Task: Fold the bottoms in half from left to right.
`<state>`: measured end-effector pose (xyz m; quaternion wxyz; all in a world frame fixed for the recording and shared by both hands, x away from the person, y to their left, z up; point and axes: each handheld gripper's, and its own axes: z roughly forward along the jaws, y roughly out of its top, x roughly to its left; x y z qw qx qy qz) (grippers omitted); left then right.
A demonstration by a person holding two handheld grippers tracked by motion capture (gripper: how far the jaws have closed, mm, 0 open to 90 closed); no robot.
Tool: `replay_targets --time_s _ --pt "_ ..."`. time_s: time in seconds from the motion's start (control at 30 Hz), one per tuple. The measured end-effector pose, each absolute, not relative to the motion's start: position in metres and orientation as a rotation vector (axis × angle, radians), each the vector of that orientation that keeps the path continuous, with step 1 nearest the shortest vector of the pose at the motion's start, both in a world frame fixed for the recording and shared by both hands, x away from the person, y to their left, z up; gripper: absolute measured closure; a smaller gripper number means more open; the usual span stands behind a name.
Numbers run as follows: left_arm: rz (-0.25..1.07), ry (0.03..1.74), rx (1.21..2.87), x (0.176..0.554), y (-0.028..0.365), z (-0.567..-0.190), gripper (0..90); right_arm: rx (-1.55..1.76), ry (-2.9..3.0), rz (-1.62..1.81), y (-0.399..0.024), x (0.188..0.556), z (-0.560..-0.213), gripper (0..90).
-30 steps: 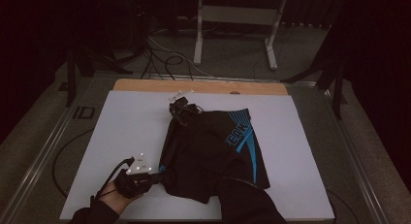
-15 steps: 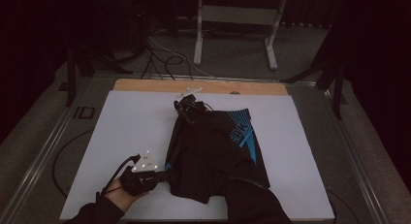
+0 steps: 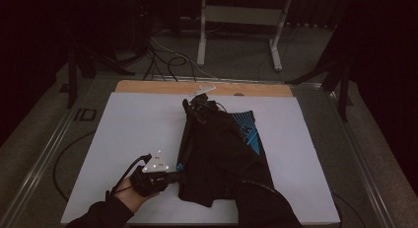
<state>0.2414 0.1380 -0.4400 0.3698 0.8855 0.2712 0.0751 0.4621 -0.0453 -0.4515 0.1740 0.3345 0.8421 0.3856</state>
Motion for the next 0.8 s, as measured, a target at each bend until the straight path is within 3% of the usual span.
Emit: replay_targets --time_s 0.8 --pt "0.183 0.578 2.29 0.252 0.095 -0.425 86.2 0.986 2.332 1.082 -0.091 0.461 -0.44 88.6"
